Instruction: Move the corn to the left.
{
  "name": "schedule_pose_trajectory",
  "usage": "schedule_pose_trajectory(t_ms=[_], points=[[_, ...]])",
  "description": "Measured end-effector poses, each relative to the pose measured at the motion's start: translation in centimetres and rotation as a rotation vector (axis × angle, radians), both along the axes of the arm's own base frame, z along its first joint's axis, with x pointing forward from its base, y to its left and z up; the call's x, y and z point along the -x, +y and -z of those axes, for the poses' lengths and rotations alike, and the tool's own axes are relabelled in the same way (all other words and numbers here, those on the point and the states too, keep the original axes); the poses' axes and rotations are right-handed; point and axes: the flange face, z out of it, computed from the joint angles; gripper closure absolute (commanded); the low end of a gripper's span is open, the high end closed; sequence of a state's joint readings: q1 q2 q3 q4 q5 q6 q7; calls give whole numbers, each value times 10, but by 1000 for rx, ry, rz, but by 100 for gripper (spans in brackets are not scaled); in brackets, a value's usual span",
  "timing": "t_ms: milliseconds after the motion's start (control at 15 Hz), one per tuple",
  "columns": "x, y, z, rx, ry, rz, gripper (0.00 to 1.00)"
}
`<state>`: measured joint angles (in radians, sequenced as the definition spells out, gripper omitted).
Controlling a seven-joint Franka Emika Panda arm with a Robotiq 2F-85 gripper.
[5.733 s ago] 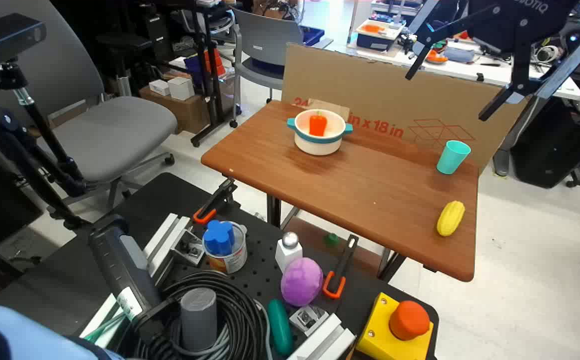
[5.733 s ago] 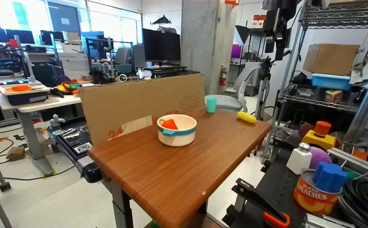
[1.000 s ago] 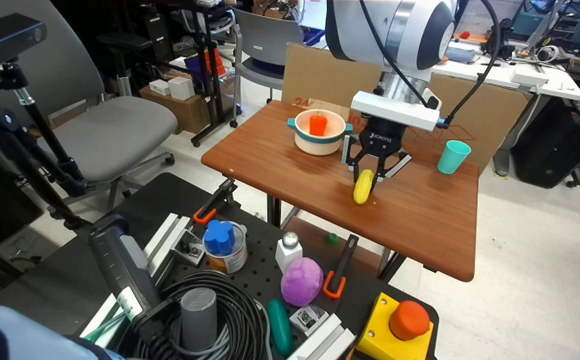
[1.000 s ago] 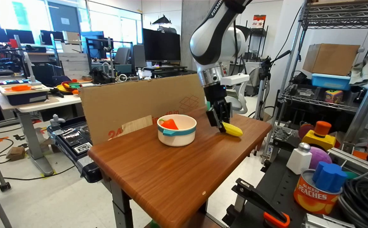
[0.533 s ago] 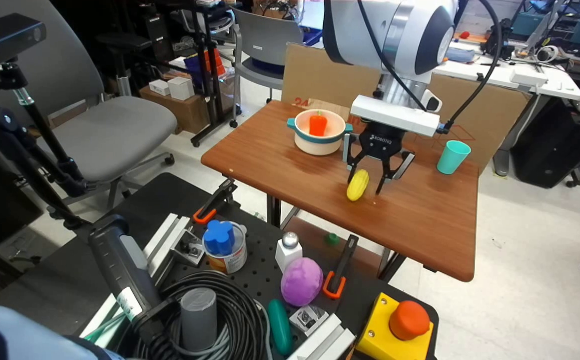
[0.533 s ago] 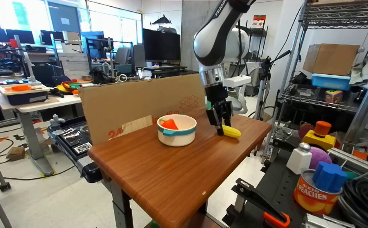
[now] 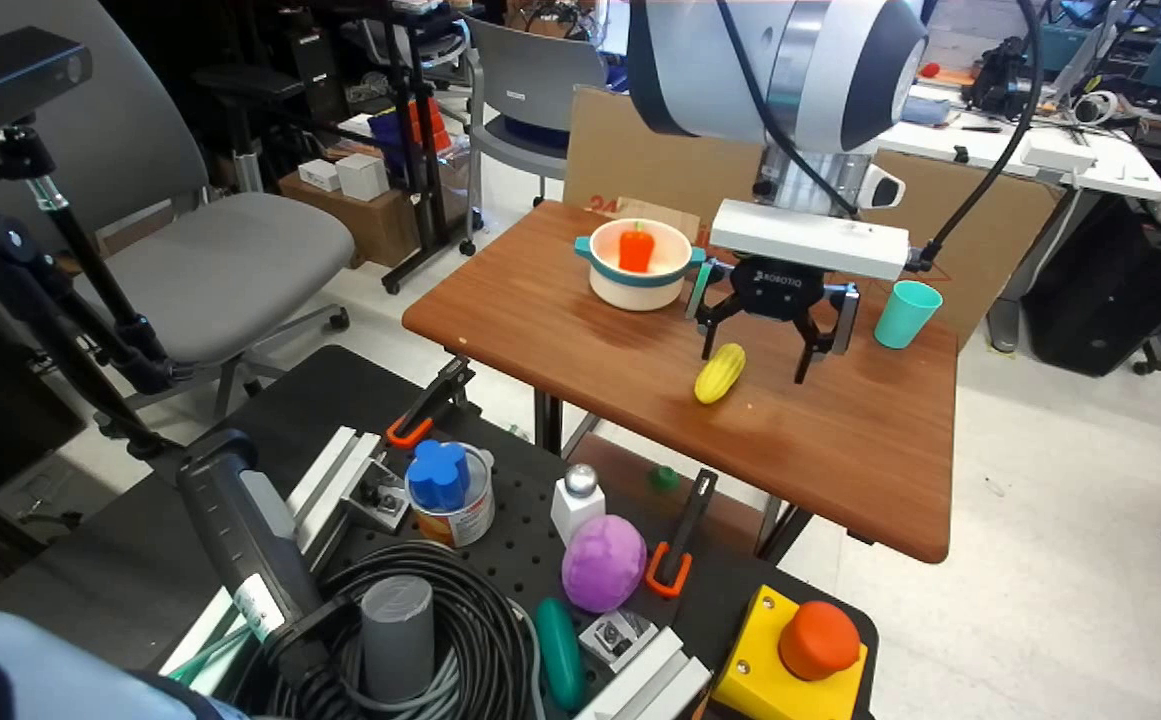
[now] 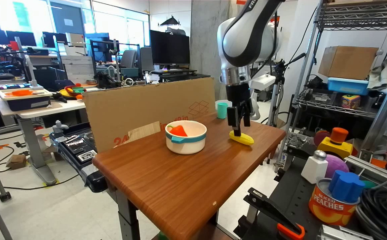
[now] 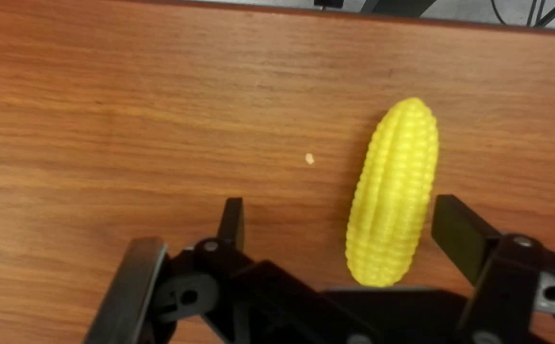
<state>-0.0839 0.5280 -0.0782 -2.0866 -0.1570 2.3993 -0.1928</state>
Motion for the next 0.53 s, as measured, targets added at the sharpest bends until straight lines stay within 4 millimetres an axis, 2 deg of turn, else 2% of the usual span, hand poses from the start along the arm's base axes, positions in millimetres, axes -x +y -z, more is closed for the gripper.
schedule_pose_trajectory(t_ms=[200,400,533], points=[[31,-2,-40,-21,-17,-49,0],[68,-13,-81,-41,-50,-70,0],[82,-17,-94,-45,-63,-71,0]])
